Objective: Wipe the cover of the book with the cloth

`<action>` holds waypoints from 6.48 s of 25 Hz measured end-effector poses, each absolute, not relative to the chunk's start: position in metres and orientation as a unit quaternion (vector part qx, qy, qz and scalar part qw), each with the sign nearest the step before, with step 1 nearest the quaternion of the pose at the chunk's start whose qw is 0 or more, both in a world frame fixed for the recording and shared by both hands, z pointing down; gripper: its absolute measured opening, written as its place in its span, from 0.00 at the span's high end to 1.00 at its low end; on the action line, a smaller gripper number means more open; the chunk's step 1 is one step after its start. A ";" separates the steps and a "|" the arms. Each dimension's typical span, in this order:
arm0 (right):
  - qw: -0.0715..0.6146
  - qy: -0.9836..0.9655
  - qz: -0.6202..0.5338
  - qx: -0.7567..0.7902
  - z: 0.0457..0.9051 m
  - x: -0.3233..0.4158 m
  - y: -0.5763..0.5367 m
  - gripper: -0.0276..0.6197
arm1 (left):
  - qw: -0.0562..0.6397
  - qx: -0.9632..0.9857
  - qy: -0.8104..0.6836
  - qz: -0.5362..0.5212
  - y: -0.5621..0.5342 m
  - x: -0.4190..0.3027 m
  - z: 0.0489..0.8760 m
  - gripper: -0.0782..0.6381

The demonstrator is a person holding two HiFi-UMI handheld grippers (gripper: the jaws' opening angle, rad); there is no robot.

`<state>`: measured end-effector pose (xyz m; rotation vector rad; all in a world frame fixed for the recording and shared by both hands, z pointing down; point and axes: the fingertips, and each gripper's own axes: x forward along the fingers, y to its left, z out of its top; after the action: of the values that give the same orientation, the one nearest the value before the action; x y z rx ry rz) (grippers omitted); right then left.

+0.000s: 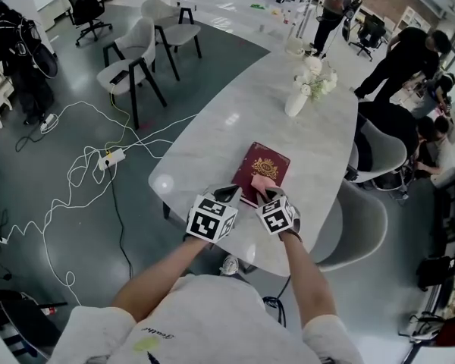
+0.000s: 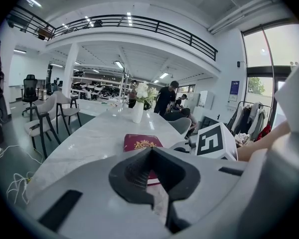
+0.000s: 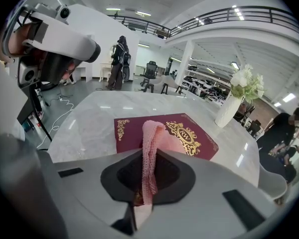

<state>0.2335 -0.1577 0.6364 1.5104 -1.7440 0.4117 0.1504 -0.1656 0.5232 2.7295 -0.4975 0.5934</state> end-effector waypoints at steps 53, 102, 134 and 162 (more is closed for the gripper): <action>0.325 -0.712 0.089 0.616 0.559 0.273 -0.218 0.93 | 0.171 0.941 -0.201 0.212 -0.194 0.177 0.540 0.88; 0.359 -0.715 0.160 0.578 0.636 0.273 -0.245 0.93 | 0.183 0.934 -0.213 0.222 -0.214 0.169 0.550 0.88; 0.357 -0.711 0.172 0.581 0.634 0.237 -0.220 0.93 | 0.177 0.940 -0.199 0.214 -0.199 0.148 0.541 0.88; 0.359 -0.718 0.172 0.571 0.633 0.211 -0.202 0.93 | 0.175 0.942 -0.195 0.210 -0.184 0.135 0.535 0.88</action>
<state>0.2110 -0.2020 0.6334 1.4721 -1.8509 0.4435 0.1350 -0.1839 0.5353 2.6696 -0.5534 0.5944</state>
